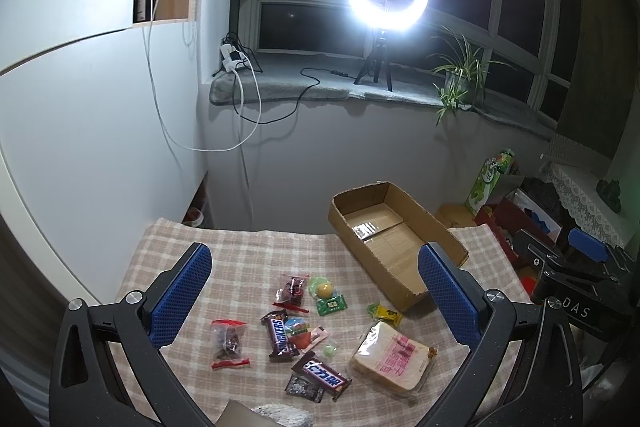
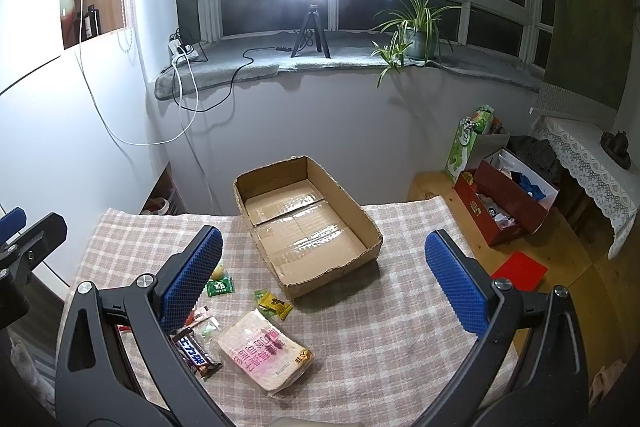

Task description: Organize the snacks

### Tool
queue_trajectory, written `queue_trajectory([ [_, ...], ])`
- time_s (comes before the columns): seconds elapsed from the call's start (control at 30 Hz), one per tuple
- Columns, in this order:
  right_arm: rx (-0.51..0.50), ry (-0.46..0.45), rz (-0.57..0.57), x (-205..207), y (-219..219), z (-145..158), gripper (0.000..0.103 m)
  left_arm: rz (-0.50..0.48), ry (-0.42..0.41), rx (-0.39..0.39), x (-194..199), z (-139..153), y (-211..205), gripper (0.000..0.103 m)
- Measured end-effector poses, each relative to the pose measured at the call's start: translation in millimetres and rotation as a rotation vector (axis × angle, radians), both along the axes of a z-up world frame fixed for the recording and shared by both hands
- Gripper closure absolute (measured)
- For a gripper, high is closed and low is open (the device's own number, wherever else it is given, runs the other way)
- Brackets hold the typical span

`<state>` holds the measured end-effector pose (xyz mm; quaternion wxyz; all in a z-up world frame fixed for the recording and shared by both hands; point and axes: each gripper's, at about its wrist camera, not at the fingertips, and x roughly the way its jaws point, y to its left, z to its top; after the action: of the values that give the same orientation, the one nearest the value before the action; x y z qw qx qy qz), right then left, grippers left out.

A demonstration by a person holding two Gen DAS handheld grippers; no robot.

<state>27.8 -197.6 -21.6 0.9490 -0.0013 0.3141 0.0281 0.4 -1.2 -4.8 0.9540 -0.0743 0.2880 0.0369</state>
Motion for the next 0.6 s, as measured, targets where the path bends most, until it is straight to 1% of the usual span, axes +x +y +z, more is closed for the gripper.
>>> queue_trajectory([
  [0.6,0.002,0.003,0.002,-1.4,1.4,-1.1,0.000,0.001,0.000,0.003,0.6,0.1,-0.9,0.001],
])
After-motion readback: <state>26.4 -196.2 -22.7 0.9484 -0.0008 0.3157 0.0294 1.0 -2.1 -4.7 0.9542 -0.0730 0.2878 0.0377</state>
